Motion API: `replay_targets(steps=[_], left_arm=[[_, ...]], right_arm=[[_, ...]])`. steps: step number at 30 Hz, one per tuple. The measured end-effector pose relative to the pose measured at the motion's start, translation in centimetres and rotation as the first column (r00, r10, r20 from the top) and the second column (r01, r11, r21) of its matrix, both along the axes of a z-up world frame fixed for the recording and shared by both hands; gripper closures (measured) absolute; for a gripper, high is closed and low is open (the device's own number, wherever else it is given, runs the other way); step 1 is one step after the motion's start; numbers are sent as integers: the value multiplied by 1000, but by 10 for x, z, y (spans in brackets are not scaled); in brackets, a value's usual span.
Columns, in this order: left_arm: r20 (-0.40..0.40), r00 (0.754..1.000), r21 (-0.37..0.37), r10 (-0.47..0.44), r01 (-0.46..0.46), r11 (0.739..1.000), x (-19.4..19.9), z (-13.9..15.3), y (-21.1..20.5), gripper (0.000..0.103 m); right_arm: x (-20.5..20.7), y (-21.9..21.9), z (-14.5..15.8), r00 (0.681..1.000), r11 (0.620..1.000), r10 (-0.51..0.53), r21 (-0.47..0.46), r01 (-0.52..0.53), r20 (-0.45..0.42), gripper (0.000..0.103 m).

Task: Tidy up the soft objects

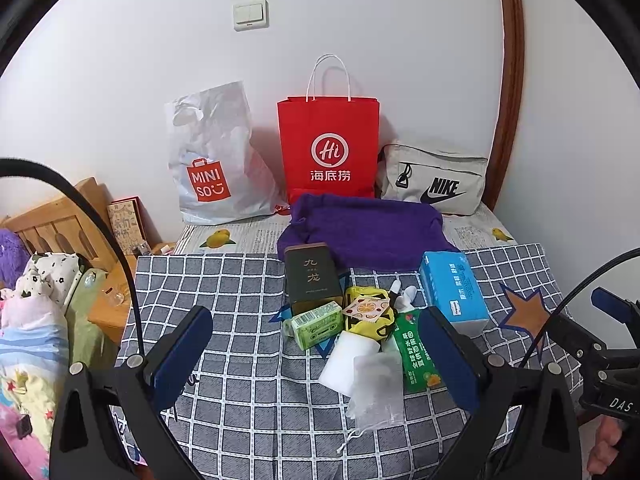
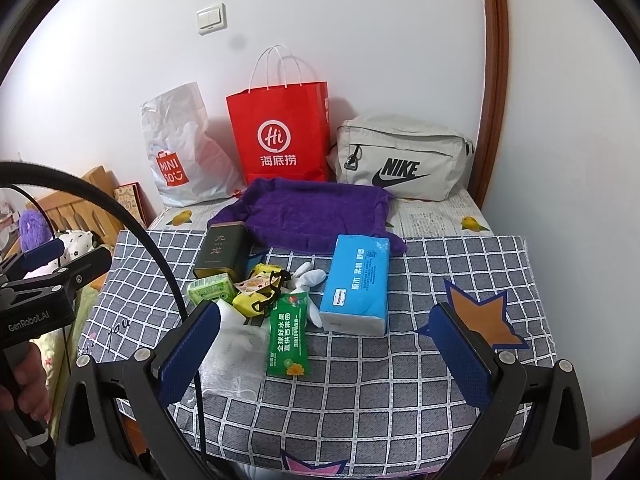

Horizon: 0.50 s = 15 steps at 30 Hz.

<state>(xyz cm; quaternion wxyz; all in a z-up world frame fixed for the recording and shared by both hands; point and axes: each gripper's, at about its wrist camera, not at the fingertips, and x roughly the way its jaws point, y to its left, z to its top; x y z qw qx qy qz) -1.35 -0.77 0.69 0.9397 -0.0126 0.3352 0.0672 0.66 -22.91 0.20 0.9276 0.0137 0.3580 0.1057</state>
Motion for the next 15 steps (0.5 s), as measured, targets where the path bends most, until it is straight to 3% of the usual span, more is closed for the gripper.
replay_targets(steps=[15], left_arm=[[-3,1000,-1,2,-2,1000,0,-1,-1,0]], right_arm=[[0,1,0,1000,1000,0,-1,0,0,0]])
